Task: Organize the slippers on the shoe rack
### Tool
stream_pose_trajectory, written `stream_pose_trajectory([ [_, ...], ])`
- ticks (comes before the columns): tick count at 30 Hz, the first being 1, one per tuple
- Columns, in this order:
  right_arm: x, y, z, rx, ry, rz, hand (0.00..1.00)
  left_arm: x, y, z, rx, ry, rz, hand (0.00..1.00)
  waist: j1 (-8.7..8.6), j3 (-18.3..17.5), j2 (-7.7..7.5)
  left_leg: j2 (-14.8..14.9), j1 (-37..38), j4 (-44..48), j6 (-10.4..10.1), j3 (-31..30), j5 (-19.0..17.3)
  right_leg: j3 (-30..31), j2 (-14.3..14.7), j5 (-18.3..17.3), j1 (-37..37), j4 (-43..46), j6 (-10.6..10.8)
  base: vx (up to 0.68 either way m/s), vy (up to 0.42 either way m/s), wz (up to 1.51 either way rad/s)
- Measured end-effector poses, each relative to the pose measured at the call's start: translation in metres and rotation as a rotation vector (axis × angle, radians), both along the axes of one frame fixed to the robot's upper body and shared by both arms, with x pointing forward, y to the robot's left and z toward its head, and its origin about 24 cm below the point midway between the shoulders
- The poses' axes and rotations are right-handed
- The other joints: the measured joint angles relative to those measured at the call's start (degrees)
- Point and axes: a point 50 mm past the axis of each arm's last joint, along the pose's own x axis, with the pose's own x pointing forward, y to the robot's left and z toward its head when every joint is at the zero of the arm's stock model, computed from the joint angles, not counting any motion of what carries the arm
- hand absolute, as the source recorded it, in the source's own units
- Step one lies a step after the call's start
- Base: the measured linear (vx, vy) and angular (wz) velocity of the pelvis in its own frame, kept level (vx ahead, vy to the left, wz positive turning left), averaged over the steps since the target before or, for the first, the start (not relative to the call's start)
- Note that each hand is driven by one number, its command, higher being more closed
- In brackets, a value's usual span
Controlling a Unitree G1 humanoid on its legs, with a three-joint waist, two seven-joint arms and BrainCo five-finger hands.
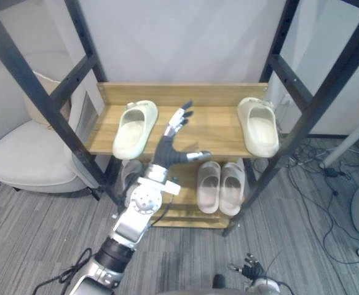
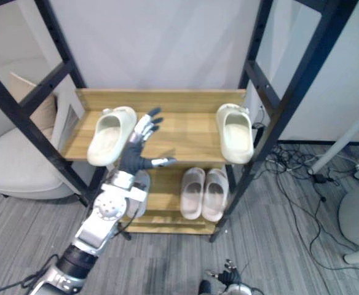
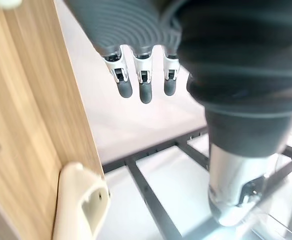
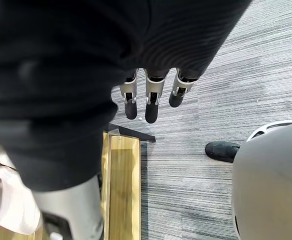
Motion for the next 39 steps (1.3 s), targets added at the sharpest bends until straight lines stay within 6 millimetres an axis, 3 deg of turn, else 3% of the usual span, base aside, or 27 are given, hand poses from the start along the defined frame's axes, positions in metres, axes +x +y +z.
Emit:
stream_pose_trajectory([
  [6, 0.002, -0.001, 0.002, -0.002, -0.008, 0.002, 0.0, 0.037, 0.059, 0.002, 0.059, 0.049, 0.277, 0.0, -0.75, 0.12, -0.17, 0.04, -0.04, -0.14, -0.01, 0.18, 0.05, 0.19, 0.08, 0.02, -0.22, -0.01, 0.02, 0.0, 0.0, -0.01],
  [9, 0.002, -0.001, 0.002, -0.001, -0.01, 0.001, 0.0, 0.046, 0.081, 0.005, 0.086, 0.063, 0.362, 0.0, -0.82, 0.42, -0.59, -0.03, -0.26, -0.27, 0.0, 0.56, 0.04, 0.58, 0.09, 0.03, -0.7, -0.01, 0.03, 0.02, 0.007, -0.06],
  [16, 0.003, -0.006, 0.004, -0.016, -0.022, -0.013, 0.0, 0.057, 0.115, 0.021, 0.161, 0.061, 0.469, 0.0, -1.13, 1.43, -0.35, -0.26, -0.39, -0.45, 0.16, 0.98, -0.06, 1.47, 0.03, 0.09, -1.36, -0.01, 0.11, 0.0, 0.002, -0.05],
  [28, 0.01, -0.007, 0.01, -0.022, -0.067, 0.001, 0.0, 0.069, 0.139, 0.032, 0.327, 0.08, 0.557, 0.0, -1.53, 2.77, 1.19, -0.43, -1.26, -0.54, 0.23, 1.63, -0.11, 2.64, 0.02, 0.26, -2.68, 0.06, 0.22, 0.0, 0.0, -0.03],
  [39, 0.011, -0.006, 0.011, -0.016, -0.074, 0.005, 0.0, 0.072, 0.154, 0.038, 0.471, 0.082, 0.623, 0.0, -1.42, 3.0, 1.56, -0.47, -1.53, -0.56, 0.22, 2.24, -0.11, 3.41, 0.06, 0.3, -3.37, 0.29, 0.22, -0.01, -0.003, -0.02],
])
